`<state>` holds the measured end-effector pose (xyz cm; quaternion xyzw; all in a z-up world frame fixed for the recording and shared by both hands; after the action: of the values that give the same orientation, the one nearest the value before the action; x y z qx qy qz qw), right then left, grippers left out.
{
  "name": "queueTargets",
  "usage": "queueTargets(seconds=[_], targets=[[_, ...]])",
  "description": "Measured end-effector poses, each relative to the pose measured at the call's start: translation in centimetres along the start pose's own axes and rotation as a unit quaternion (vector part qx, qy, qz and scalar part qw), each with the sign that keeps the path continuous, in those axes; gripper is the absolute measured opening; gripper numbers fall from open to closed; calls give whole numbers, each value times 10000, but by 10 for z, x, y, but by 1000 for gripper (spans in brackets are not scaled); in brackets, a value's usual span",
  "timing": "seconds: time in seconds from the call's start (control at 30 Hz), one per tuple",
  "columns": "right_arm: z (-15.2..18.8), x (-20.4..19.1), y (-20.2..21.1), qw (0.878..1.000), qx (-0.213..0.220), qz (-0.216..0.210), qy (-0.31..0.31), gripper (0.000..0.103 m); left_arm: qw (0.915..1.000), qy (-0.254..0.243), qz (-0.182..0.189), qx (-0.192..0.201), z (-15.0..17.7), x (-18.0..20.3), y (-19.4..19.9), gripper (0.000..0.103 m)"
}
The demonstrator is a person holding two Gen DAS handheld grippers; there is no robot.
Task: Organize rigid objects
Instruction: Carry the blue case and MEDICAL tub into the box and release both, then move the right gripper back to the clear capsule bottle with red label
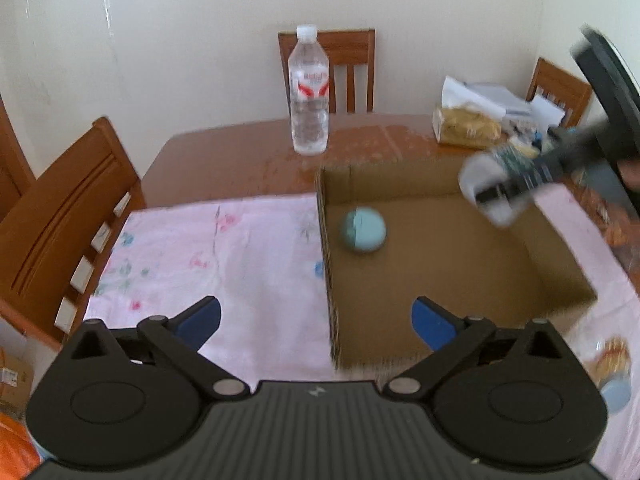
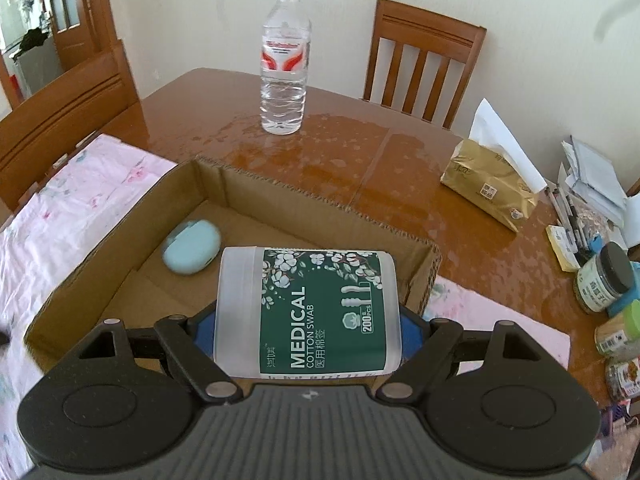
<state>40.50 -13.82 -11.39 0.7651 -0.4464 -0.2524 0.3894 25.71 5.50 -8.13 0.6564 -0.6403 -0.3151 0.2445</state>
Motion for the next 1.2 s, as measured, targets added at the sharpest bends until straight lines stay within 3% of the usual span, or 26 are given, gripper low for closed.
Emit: queueTargets(seconds=[0.07,0.33,0.77,1.0,1.2], targets=[[-8,5,-4,9998,100,172,3,103,9999,55,-50,-98,11,-1,2,101],[-5,4,12,9995,255,161,40,103,9990,294,-128,-307,37,0,8,101],[55,-13,65,9993,298,151,-188,103,9994,192,-189,-234,57,3,23,101],[114,-25,87,9945,135,496,-909,103,9993,-292,77,-207,74,12,20,101],[158,-39,100,9904,-113,792,-1128,103,9943,-690,729,-355,95,37,18,101]])
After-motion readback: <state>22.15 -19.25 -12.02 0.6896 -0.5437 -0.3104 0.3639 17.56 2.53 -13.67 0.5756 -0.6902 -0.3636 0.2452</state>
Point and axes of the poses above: each gripper's, at about its wrist camera, not at the fingertips, and y roughly against the way its jaws point, x to its right, z to its underside, the point moved 8 cm from there along -y, roughly the way its jaws point, and after that the axes turned 4 degrees about -z, right-handed, at the moved point
